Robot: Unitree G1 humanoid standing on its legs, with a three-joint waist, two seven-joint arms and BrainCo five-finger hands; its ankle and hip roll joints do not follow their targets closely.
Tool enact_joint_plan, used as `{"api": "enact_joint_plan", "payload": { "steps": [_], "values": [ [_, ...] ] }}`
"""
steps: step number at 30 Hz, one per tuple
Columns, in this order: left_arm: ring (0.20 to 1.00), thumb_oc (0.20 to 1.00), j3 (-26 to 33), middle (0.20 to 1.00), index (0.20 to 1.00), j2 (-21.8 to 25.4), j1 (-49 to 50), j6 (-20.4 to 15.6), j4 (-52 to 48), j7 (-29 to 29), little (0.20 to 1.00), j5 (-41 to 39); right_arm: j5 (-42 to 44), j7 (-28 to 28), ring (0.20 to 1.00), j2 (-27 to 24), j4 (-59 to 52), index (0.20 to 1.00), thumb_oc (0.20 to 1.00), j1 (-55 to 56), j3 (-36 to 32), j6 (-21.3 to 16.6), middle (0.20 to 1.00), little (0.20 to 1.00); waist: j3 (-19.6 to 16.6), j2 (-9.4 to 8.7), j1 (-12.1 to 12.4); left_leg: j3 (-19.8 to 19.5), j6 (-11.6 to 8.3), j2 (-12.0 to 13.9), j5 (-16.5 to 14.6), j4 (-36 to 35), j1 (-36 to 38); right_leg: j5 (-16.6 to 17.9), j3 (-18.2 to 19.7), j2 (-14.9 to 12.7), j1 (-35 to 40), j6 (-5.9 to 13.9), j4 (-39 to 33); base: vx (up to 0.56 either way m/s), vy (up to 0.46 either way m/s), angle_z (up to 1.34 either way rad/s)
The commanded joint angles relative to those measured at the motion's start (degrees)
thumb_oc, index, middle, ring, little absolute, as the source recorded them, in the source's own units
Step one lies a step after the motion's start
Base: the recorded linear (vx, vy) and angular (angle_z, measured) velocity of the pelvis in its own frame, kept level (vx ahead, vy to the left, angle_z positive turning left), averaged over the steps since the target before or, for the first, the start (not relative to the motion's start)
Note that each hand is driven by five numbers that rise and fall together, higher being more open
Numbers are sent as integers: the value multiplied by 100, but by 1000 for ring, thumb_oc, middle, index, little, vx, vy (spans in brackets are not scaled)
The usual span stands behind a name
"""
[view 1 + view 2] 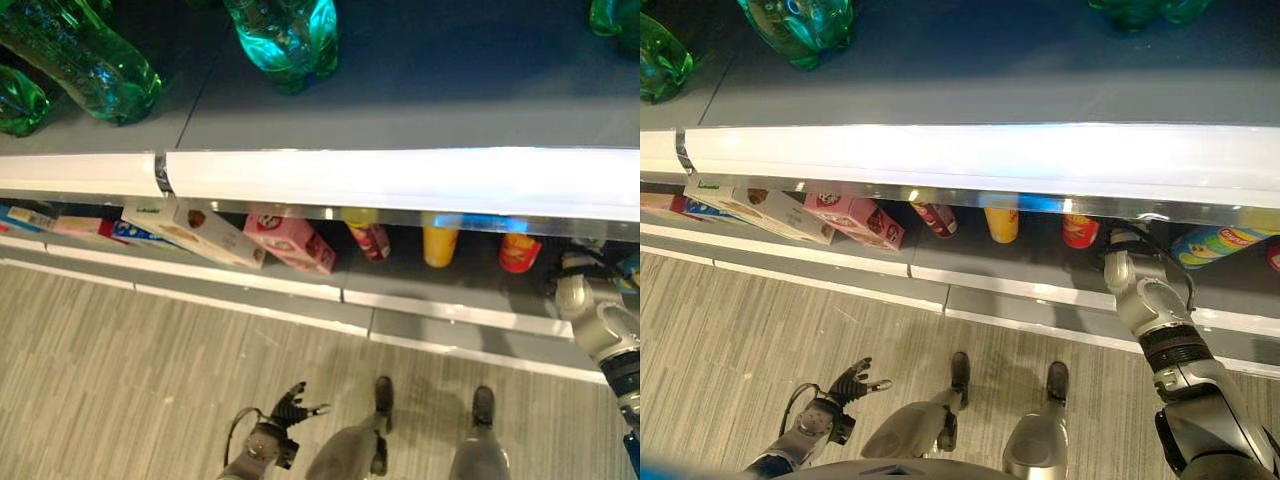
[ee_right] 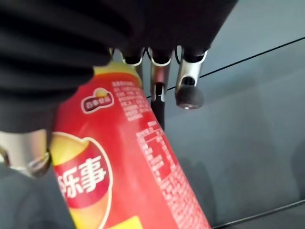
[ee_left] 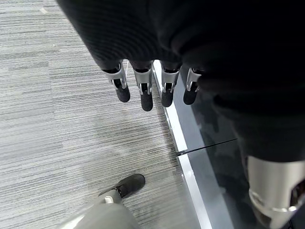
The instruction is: Put the goods on the table back onto the shelves and tidy them up.
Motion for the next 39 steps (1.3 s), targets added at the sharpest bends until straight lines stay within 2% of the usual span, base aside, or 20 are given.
{"api": "enact_joint_plan", "payload": {
  "steps": [1, 11, 39],
  "values": [
    [1000, 1000, 19, 1000, 1000, 165, -235, -157, 176, 115, 1000, 125, 95, -260, 200, 19, -9, 200, 200, -254, -38, -91, 200, 200, -237, -242, 145, 431, -213, 54, -582, 43, 411, 244, 619, -343, -622, 193, 361, 0, 0, 0],
    [1000, 1000, -32, 1000, 1000, 174, -243, -153, 115, 140, 1000, 157, 204, -394, 200, -71, 118, 200, 200, -142, -187, -72, 200, 200, -218, -228, 90, 434, -251, 87, -555, 35, 346, 255, 545, -341, -663, 187, 374, 0, 0, 0],
    [1000, 1000, 63, 1000, 1000, 272, -200, -145, -34, 150, 1000, 283, 182, -459, 200, 20, 82, 200, 200, 188, -347, -28, 200, 200, -193, -322, -5, 593, -263, 126, -605, 35, 384, 304, 628, -335, -730, 200, 386, 0, 0, 0]
  ]
}}
